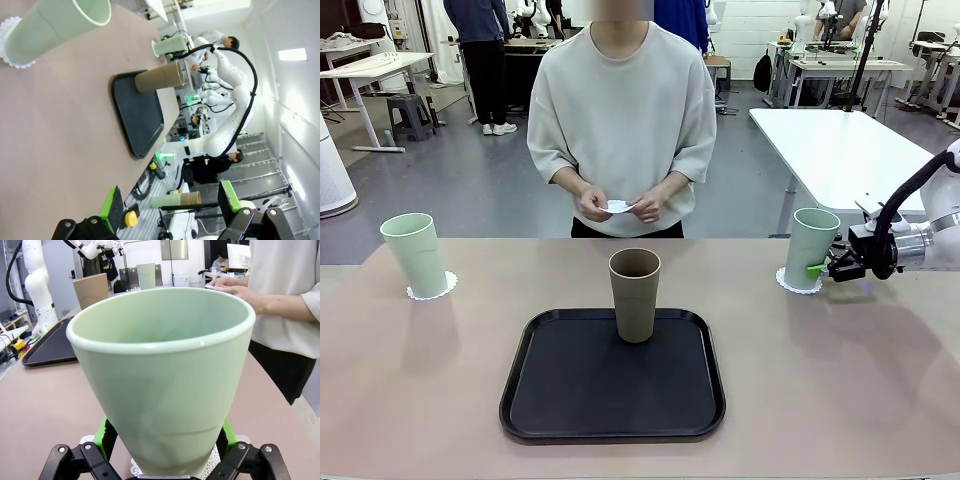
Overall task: Place coasters on the table and set cups on them.
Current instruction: Take one Reusable plastic cup from the Flat Tray and place it on a coaster set by the human.
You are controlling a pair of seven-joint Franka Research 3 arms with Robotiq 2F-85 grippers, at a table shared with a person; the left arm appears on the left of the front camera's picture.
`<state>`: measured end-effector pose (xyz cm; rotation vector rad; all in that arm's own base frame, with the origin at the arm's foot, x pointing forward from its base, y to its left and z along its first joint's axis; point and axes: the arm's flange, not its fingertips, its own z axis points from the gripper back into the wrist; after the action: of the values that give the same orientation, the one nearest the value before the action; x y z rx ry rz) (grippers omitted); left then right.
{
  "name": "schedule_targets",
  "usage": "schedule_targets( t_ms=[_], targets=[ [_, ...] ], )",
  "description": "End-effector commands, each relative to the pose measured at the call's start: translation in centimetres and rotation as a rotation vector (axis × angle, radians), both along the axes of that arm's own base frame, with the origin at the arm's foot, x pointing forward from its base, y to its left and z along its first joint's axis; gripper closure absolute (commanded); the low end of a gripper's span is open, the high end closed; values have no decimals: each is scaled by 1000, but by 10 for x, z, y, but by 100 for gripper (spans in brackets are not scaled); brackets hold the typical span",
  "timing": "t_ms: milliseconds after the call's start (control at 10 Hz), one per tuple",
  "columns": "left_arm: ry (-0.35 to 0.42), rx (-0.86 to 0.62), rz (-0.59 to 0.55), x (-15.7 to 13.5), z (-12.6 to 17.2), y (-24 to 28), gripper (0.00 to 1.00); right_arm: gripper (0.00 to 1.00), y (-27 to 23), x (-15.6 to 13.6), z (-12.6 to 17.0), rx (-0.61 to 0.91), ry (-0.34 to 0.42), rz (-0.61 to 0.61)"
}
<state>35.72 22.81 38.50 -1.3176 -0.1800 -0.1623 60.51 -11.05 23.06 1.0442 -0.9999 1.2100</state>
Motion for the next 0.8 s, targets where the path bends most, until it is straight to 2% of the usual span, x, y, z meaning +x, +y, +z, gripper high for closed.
schedule_targets(
  t_ms=[0, 700],
  targets=[
    [6, 5, 7, -1, 2, 1, 0, 0, -4, 7, -1, -15, 12, 23],
    [6, 5, 7, -1, 2, 1, 0, 0, -15, 14, -1, -22, 43, -13]
  ],
)
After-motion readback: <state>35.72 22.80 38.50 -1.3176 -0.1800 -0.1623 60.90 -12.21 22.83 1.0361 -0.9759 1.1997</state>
